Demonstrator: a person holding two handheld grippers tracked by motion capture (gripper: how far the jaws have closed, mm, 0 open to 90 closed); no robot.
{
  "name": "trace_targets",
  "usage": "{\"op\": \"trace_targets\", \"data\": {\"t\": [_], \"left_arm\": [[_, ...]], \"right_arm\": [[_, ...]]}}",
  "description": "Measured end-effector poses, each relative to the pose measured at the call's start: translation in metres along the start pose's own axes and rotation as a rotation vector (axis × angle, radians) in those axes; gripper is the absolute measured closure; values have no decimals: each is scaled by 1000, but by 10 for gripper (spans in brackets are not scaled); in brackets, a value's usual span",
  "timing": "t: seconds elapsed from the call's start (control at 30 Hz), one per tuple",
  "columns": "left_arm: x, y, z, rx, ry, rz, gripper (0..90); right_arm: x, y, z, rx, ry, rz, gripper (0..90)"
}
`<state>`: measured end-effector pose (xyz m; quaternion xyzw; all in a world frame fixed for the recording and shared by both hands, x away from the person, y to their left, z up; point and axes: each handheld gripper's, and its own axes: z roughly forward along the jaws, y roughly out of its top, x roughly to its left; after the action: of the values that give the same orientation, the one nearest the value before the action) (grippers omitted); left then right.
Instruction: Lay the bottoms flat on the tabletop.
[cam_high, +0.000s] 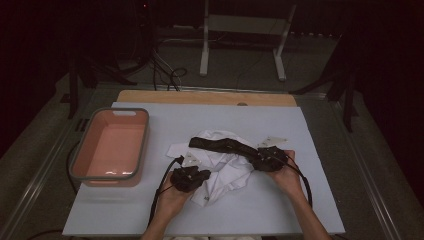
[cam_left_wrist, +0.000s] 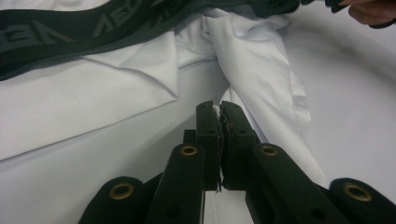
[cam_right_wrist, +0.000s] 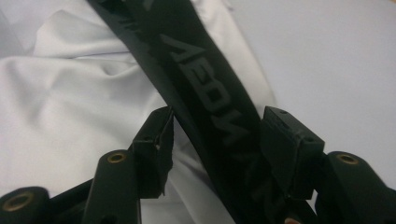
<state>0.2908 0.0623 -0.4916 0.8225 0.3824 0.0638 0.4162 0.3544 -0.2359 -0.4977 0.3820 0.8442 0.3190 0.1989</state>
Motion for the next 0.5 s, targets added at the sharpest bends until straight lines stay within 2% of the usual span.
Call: {"op": "trace_targets", "data": {"t": [0.13,0.17,0.2,0.23,0.27,0.37,0.5], "left_arm": [[3,0,-6,-9,12,-5,878],[4,0,-7,-13,14,-9,879],[4,0,-7,-13,14,-9,878],[7,0,-11,-18,26,-10,878],[8,-1,-13,-18,30,-11,879],[13,-1,-20,-24,48,-13,879],[19,-2,-29,-40,70,-25,879]], "right_arm": [[8,5,7,31,-12,-43,494],[9,6,8,31,-15,-42,546],[9,6,8,31,-15,-42,546],[11,6,8,29,-18,-46,603],[9,7,5,13,-14,-64,771],[5,9,-2,-20,-18,-29,899],[-7,10,-11,-35,-48,14,900]]}}
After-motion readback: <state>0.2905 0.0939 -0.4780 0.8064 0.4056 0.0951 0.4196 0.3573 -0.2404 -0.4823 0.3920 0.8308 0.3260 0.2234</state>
